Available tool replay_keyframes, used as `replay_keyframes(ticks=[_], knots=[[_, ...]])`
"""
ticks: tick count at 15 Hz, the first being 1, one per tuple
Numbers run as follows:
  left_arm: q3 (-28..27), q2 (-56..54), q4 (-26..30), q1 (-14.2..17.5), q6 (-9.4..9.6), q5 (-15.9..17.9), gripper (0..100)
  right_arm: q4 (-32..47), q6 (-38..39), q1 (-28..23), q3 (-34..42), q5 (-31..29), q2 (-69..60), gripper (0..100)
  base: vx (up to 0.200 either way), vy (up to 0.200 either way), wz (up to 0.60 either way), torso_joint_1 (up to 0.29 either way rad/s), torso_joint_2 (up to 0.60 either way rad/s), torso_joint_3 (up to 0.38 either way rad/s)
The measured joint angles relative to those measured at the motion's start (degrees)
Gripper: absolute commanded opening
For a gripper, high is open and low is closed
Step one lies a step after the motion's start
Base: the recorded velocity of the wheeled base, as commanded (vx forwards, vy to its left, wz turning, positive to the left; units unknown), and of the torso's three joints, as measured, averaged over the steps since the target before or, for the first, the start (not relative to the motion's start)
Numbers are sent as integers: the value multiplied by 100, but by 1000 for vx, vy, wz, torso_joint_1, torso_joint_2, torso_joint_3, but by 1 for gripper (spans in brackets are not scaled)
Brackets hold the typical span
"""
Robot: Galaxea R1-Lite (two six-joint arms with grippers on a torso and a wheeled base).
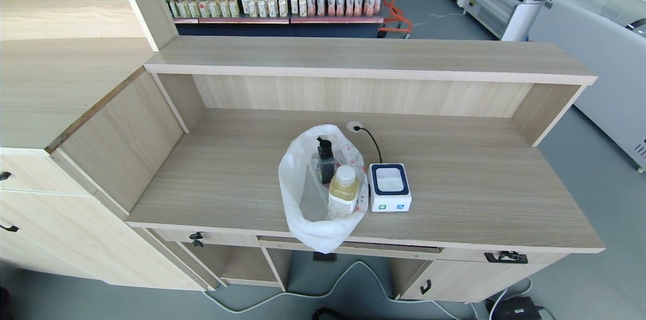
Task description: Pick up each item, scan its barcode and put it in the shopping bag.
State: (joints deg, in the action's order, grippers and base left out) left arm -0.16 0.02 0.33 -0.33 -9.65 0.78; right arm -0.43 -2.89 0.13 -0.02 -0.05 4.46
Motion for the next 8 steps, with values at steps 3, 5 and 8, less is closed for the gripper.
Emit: replay_keyframes(ticks=[3, 5, 8], knots=[[0, 0, 2, 0, 0, 0, 100, 24, 65, 17, 2, -13, -334, 100, 0, 0, 0, 0, 0, 0], [0, -2, 2, -2, 0, 0, 100, 27, 84, 17, 2, -20, -417, 100, 0, 0, 0, 0, 0, 0], [0, 0, 0, -2, 2, 1, 100, 32, 251, 17, 2, -50, -457, 100, 0, 0, 0, 0, 0, 0]])
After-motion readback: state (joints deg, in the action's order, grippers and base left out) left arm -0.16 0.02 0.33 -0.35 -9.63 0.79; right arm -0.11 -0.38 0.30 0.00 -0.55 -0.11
